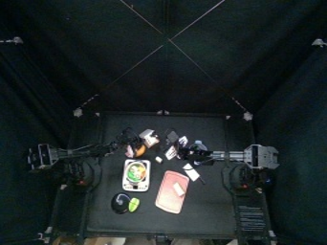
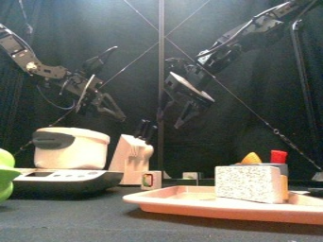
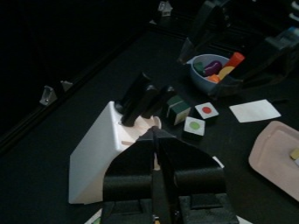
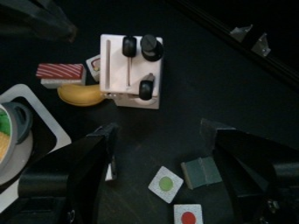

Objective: Grab pairing knife

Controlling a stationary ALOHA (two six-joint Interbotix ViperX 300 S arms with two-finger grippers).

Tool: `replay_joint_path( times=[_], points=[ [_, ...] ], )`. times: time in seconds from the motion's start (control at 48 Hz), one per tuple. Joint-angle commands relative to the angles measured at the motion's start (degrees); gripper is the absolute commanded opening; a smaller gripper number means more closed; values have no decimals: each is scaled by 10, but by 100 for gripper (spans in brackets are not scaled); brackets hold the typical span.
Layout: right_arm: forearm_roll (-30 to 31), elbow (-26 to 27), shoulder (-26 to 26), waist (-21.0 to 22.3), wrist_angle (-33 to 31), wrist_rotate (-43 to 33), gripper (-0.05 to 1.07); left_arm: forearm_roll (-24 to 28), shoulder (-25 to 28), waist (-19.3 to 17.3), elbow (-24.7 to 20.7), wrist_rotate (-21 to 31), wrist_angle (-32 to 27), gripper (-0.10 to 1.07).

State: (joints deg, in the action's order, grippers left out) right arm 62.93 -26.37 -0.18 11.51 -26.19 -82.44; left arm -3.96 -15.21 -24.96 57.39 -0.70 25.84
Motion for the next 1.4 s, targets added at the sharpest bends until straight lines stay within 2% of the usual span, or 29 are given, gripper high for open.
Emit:
replay_joint_path(
  times=[0.0,0.208,0.5,0.833,1.0,1.375],
  points=[
    [6,16,-27,9,19,2,104,0,16,-6,-22,-2,5,35],
    [24,36,-32,18,22,0,104,1,49,-13,-43,-2,5,29],
    [24,74,-6,42,21,2,104,1,80,-12,-53,-1,5,29],
    [30,67,-4,45,30,3,104,-1,89,-15,-52,0,0,29],
    [-14,62,4,45,30,3,104,-1,92,-15,-53,0,0,29],
    [-34,54,17,38,18,1,104,-1,86,-16,-47,0,0,29]
  ],
)
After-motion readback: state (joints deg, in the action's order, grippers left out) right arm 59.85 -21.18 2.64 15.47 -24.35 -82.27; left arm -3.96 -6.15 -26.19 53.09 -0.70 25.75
